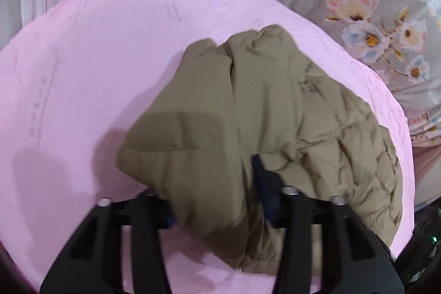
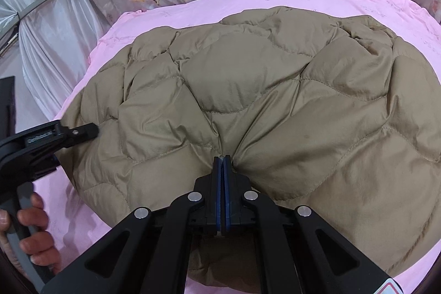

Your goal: Fold large clothes

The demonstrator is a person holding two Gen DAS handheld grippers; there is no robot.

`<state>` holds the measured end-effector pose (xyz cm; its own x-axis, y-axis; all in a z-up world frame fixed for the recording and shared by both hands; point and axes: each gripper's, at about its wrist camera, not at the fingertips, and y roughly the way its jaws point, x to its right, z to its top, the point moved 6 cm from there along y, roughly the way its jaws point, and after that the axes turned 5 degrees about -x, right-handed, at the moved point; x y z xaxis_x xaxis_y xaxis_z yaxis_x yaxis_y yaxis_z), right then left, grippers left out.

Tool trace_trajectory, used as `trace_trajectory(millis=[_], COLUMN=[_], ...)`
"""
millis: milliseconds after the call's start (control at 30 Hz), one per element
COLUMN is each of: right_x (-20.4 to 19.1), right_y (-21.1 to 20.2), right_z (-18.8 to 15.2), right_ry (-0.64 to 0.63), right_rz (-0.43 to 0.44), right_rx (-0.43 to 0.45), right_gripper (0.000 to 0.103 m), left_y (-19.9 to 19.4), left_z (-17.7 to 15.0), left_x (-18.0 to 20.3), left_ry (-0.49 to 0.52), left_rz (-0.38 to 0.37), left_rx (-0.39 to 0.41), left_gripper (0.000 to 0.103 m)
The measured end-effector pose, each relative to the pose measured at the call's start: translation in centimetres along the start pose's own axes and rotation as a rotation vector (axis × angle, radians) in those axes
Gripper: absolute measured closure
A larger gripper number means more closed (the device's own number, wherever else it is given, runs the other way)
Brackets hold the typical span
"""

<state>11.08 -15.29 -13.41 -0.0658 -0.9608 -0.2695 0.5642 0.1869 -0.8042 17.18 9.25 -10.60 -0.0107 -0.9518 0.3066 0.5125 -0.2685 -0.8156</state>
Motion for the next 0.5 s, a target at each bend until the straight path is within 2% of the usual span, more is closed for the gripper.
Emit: trace_trajectory(millis=[67, 167, 333, 433, 500], right_x=[0.0, 0.0, -0.9, -2.9, -4.2], right_y=[0.0, 0.1, -0.7, -1.0, -0.3], right_z=[-0.1, 0.0, 0.1, -0.3, -0.9], right_ry=[0.004, 0.019, 0.050, 0.038, 0.025], right_rz=[0.003, 0.010, 0.040, 0.107, 0.154], right_rx=[-0.003, -0.016, -0.065, -0.096, -0.116], right_gripper=[0.101, 0.101, 0.095, 0.096, 0.096], left_y=[-1.5, -4.9, -11.0, -13.8, -14.2], left_z=[0.4, 0.8, 0.5, 0.4, -0.1], left_x=[0.8, 3.3, 8.3, 10.7, 12.3], left_ry=[0.033, 0.115, 0.261, 0.329, 0.366], left_rz=[-0.026, -0.062, -0.147, -0.171, -0.180], left_rx=[0.027, 0.091, 0.200, 0.259, 0.269], left_gripper=[0.082, 0.088, 0.090, 0.091, 0.091])
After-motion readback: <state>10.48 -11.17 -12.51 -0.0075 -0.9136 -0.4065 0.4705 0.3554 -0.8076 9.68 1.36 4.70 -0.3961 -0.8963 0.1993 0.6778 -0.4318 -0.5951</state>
